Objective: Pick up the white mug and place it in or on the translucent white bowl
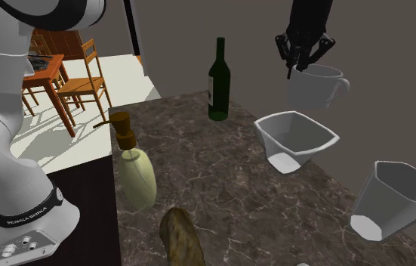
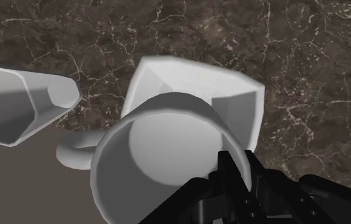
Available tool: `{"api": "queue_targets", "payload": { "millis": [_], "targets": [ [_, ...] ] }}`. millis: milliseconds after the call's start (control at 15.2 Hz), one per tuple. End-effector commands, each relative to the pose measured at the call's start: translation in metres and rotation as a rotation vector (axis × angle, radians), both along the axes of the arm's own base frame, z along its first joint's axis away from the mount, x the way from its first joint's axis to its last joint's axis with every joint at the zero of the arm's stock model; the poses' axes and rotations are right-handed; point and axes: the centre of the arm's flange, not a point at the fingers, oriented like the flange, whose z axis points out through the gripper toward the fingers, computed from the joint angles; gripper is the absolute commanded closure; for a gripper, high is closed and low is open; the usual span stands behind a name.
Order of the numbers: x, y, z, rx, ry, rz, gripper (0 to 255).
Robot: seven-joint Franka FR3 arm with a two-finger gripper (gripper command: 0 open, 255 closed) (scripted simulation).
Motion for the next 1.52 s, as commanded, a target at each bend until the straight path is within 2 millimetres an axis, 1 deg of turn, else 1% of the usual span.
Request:
{"api": "queue_targets", "payload": {
  "millis": [0,1056,1452],
  "targets": [
    [0.006,-0.002,-0.007,0.0,-0.001,0.001,255],
    [0.006,-0.002,-0.091,0.0,-0.001,0.001,255],
    [0.006,-0.002,-0.091,0.0,-0.001,0.001,255]
  ]
}}
